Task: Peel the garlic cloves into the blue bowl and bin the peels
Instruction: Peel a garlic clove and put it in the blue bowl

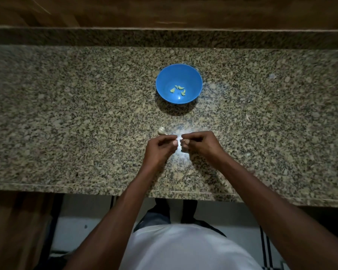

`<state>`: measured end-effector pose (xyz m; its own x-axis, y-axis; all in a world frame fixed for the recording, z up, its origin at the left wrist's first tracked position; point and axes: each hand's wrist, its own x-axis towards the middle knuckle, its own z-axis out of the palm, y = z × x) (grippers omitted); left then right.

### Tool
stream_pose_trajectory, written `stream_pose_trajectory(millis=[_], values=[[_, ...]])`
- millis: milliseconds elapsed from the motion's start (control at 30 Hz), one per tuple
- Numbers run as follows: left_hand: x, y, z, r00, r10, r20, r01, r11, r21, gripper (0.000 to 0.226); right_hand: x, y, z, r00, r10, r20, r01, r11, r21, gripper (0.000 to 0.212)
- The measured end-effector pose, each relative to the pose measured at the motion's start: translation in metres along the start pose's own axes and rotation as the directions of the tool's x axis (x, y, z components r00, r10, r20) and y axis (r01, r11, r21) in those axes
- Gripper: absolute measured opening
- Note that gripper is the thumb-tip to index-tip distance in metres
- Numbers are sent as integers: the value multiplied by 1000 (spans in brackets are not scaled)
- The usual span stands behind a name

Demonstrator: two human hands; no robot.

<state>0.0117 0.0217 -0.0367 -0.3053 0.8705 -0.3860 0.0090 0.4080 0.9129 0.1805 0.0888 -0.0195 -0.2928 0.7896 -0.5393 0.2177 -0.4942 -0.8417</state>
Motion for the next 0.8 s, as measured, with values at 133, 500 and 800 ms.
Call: stream_pose_trajectory(millis=[133, 500, 800], values=[[-3, 5, 6, 998, 46, 33, -44, 997, -59, 17, -7, 4, 2, 999, -19, 33, 14, 989, 148, 25], [-10, 6, 1, 992, 126, 22, -128, 989, 74, 11, -7, 6, -4, 987, -12, 161, -13, 988, 156, 19], [-9, 1, 4, 993, 108, -51, -105, 993, 59, 17, -7, 7, 2, 996, -37, 77, 23, 984, 177, 24]])
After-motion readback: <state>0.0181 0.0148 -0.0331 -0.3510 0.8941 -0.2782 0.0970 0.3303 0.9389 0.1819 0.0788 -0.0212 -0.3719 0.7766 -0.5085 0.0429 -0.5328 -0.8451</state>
